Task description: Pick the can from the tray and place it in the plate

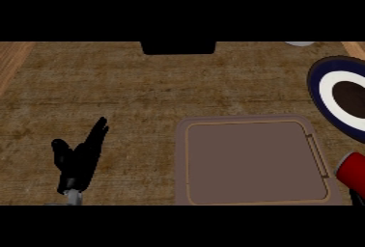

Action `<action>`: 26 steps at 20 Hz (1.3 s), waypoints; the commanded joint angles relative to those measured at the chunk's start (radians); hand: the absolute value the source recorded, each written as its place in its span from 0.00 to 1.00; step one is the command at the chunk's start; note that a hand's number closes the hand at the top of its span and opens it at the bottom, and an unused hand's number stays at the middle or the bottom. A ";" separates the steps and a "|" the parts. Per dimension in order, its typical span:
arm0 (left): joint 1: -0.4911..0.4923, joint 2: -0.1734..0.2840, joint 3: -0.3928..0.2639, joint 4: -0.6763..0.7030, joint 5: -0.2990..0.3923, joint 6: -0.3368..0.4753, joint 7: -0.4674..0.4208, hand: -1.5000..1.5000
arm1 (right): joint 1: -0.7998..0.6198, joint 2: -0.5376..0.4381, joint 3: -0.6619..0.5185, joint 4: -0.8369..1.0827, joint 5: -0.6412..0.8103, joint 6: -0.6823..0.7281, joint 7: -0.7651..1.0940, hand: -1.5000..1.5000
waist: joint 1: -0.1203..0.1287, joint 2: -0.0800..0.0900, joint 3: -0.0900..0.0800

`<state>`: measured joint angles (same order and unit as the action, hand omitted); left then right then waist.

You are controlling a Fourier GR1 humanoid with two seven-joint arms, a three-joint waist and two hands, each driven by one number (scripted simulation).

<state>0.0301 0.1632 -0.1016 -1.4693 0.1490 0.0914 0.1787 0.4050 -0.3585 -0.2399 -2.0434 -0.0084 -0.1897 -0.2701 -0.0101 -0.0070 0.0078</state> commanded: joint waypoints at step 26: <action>-0.067 -0.043 -0.029 0.028 -0.027 -0.031 0.054 0.50 | -0.942 -0.435 -0.163 1.601 0.131 0.045 -0.295 0.00 | 0.091 0.036 -0.003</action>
<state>-0.0309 0.1279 -0.1215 -1.4600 0.1152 0.0718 0.2119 -0.5035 -0.7512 -0.4883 -0.5422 0.0175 -0.1317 -0.6227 0.0615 0.0157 0.0085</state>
